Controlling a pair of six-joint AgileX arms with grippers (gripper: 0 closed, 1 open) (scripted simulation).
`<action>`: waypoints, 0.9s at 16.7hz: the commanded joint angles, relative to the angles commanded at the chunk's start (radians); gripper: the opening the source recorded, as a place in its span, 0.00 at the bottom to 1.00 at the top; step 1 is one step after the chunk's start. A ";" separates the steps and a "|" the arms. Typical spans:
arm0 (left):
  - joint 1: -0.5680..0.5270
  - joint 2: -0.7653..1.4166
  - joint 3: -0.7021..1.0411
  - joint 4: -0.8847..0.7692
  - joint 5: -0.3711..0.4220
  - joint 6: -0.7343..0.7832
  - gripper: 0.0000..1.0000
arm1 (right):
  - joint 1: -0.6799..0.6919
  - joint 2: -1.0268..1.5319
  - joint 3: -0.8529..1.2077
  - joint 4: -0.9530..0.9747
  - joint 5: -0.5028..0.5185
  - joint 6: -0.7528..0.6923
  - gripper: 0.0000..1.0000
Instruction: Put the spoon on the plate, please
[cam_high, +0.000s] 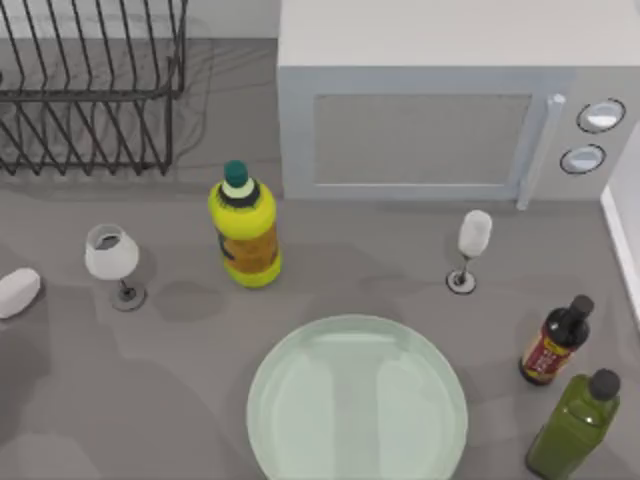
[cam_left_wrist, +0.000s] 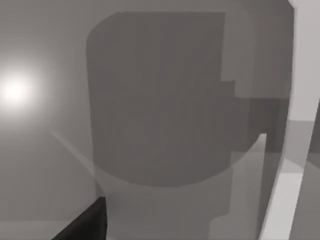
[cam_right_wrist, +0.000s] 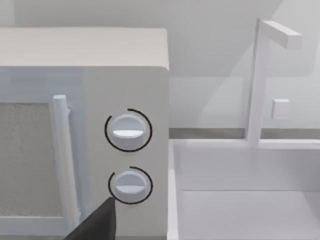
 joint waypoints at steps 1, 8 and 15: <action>0.000 0.000 0.000 0.000 0.000 0.000 0.85 | 0.000 0.000 0.000 0.000 0.000 0.000 1.00; 0.000 0.000 0.000 0.000 0.000 0.000 0.32 | 0.000 0.000 0.000 0.000 0.000 0.000 1.00; 0.000 0.000 0.000 0.000 0.000 0.000 0.00 | 0.000 0.000 0.000 0.000 0.000 0.000 1.00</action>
